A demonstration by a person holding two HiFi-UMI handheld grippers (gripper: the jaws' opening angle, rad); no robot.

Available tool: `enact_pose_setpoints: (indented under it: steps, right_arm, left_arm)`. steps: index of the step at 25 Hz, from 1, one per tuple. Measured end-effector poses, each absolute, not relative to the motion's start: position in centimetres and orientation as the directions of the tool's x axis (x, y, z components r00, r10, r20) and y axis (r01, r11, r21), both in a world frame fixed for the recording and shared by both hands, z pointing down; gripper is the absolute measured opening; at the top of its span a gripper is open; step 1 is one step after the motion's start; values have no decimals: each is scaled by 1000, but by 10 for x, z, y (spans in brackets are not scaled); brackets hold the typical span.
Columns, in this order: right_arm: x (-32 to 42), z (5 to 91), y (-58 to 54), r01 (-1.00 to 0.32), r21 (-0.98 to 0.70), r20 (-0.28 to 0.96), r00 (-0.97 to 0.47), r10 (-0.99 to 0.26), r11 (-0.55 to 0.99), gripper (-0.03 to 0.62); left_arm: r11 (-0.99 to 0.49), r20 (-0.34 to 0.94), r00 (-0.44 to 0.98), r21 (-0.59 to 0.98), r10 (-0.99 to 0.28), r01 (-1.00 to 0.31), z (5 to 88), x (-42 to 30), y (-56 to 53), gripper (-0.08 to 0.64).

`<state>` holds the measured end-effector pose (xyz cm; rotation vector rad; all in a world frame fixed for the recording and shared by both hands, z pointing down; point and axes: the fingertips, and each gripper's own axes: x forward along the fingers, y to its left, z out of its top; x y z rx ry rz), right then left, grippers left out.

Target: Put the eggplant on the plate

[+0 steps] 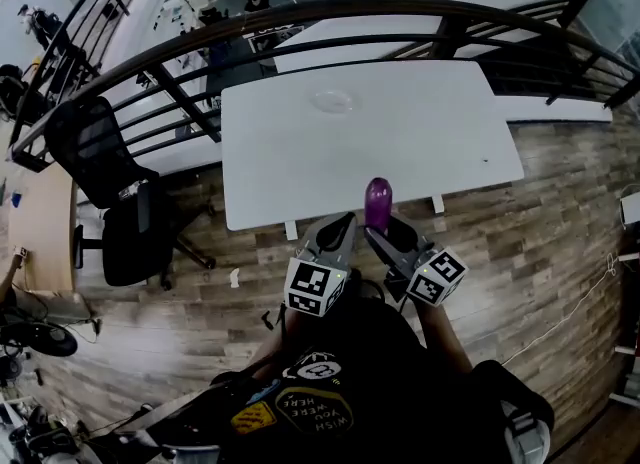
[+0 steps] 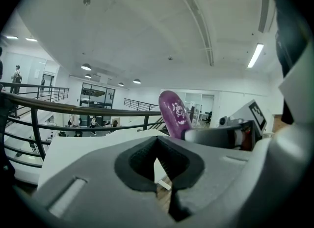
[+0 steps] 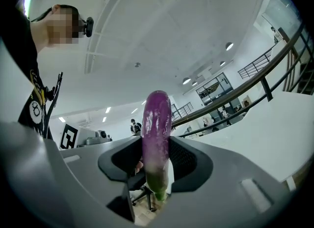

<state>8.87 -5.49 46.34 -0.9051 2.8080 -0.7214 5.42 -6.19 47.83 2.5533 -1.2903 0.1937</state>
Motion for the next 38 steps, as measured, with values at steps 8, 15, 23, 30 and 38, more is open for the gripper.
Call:
enact_pose_setpoints:
  steps: [8, 15, 23, 30, 38]
  right_arm:
    - [56, 461, -121, -536, -453, 52, -813, -579, 712, 178]
    - [20, 463, -175, -560, -425, 68, -803, -591, 711, 178]
    - [22, 468, -211, -631, -422, 117, -750, -652, 651, 178]
    - [27, 479, -252, -617, -416, 147, -771, -620, 668, 178]
    - [29, 489, -312, -538, -416, 154, -836, -526, 733, 178]
  left_arm:
    - [-565, 229, 596, 189, -770, -803, 477, 15, -130, 3]
    - [-599, 215, 633, 207, -744, -774, 480, -13, -186, 3]
    - [-634, 221, 680, 247, -699, -733, 481, -19, -221, 3]
    - [-578, 240, 639, 283, -730, -766, 493, -24, -256, 3]
    - [-462, 355, 486, 155, -799, -873, 514, -34, -301, 5]
